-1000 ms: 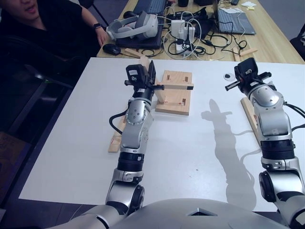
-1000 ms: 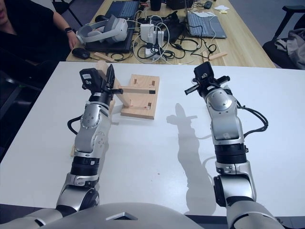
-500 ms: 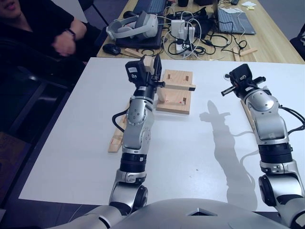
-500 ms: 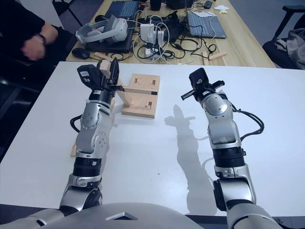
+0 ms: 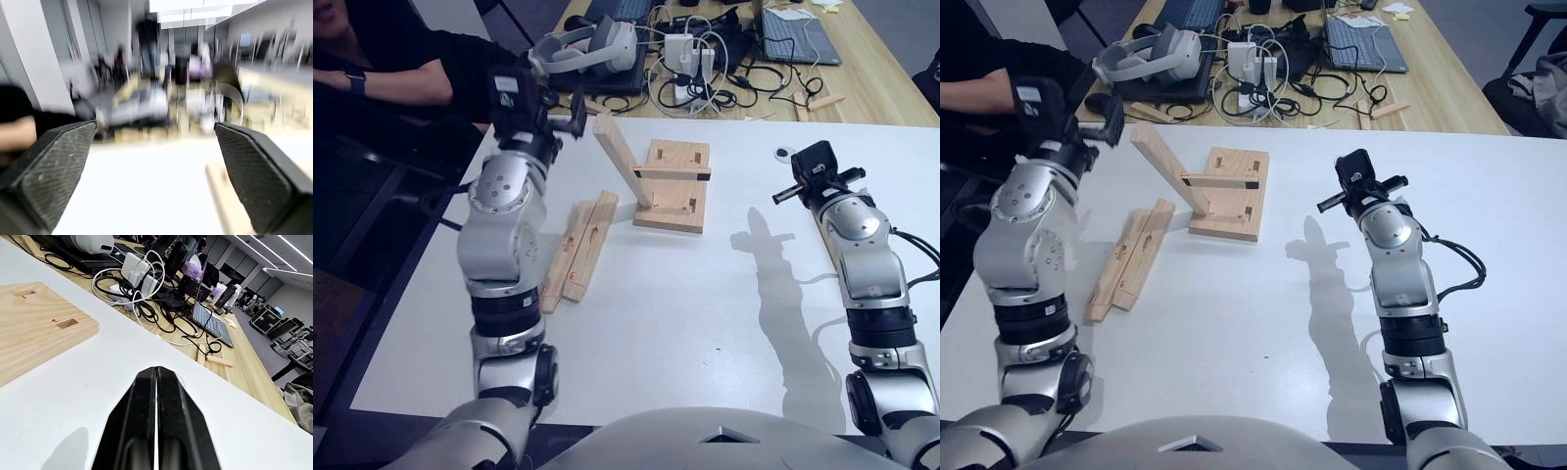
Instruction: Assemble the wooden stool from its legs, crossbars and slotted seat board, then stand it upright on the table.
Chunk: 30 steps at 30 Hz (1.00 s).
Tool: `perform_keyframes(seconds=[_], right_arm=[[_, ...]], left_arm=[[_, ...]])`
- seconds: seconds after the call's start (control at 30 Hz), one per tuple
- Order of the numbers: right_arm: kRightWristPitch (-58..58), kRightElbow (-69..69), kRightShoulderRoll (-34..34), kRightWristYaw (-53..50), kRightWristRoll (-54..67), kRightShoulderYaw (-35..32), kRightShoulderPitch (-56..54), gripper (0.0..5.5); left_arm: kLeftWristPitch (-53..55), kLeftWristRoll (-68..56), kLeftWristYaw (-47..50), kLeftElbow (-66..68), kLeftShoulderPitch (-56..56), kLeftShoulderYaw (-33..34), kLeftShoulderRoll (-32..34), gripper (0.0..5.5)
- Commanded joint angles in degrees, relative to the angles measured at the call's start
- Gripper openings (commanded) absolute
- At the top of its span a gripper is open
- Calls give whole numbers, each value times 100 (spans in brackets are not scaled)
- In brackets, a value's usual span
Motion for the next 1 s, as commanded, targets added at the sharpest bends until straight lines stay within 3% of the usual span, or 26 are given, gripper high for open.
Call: perform_keyframes(seconds=[0.03,0.13,0.3,1.0], right_arm=[[213,-306,179,-187,151,-183,233,0],[251,-383,234,-253,202,-236,274,0],[308,-625,367,-364,290,-311,400,0],[455,-924,776,-738,766,-794,643,0]], left_arm=[[1192,-147,-494,201,486,261,838,463],[1627,-548,-1359,336,487,102,1479,498],[1949,-824,-2324,321,977,-372,2403,498],[1850,-864,-2602,-3,1748,-551,2810,498]])
